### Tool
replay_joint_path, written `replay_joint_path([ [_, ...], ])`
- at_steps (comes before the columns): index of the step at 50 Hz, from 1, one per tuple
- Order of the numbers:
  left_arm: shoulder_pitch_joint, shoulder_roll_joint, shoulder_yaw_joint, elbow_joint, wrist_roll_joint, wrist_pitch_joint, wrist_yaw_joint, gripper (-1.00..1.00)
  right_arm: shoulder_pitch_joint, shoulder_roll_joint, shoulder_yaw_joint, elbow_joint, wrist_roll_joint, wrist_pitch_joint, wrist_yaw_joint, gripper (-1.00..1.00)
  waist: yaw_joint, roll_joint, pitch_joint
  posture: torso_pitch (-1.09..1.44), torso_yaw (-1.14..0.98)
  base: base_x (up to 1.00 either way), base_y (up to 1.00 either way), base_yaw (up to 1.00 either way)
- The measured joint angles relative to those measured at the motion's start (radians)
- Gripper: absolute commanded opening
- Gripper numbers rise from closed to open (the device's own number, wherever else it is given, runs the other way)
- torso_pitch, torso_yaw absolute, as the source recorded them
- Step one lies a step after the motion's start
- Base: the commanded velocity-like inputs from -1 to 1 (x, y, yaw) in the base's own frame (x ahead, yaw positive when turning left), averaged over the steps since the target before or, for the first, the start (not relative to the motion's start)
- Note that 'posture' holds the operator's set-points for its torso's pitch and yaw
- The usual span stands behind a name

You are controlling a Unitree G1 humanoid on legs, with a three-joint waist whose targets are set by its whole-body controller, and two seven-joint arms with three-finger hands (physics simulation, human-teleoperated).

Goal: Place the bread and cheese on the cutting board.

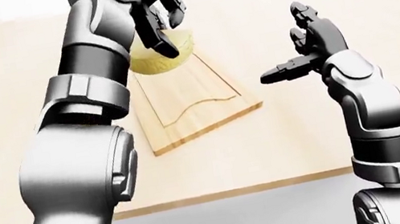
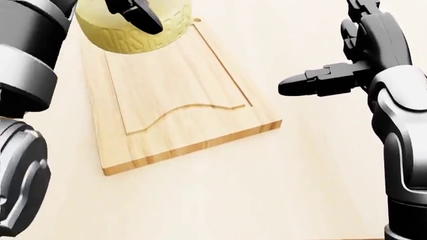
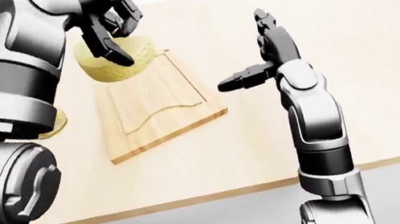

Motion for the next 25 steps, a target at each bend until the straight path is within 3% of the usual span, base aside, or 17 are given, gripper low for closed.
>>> replay_joint_path([
  [6,0.002,0.003,0.014,0.114,0.018,-0.022,0.163,-0.95,0.007,-0.002,0.002,0.005,-0.008,-0.008,-0.002,1.0,0.0,0.001,-0.001,0.0,0.0,0.0,0.0,0.0],
  [13,0.027,-0.049,-0.002,0.149,0.035,-0.025,0.293,-0.96,0.01,0.011,0.012,0.003,-0.008,-0.016,0.001,1.0,0.001,-0.004,-0.001,0.0,0.0,0.0,0.0,0.0],
  [25,0.048,-0.102,0.013,0.18,0.009,-0.015,0.361,-0.96,0.029,0.008,0.005,0.009,-0.013,-0.029,0.012,1.0,-0.001,-0.003,-0.002,0.0,0.0,0.0,0.0,0.0],
])
